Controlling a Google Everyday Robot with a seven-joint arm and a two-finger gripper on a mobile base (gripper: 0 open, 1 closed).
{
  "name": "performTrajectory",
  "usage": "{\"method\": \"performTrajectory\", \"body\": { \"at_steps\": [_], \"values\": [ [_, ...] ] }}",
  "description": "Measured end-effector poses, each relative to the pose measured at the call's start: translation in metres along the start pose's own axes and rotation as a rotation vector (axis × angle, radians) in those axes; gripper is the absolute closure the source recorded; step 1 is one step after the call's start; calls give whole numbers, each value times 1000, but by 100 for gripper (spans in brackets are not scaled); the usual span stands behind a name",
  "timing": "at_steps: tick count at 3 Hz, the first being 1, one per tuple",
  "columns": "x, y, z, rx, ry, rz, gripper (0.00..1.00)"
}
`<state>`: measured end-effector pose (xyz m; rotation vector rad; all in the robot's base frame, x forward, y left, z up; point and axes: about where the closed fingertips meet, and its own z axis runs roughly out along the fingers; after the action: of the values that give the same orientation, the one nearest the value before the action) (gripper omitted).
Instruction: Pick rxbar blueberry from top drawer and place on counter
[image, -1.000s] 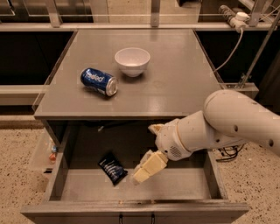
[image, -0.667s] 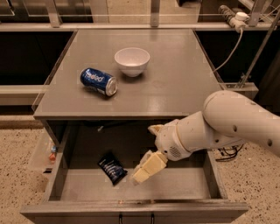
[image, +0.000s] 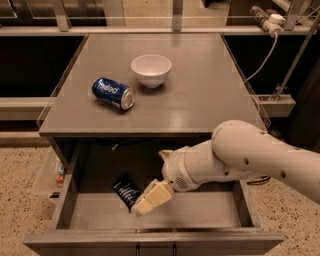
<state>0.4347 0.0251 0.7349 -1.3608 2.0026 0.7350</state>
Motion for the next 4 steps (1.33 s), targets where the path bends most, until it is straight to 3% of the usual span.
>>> {"method": "performTrajectory", "body": {
  "at_steps": [1, 3, 4],
  "values": [
    [-5, 4, 47, 4, 0, -9, 0],
    [-3, 1, 68, 3, 4, 12, 0],
    [-4, -18, 109, 35, -3, 22, 0]
  ]
}}
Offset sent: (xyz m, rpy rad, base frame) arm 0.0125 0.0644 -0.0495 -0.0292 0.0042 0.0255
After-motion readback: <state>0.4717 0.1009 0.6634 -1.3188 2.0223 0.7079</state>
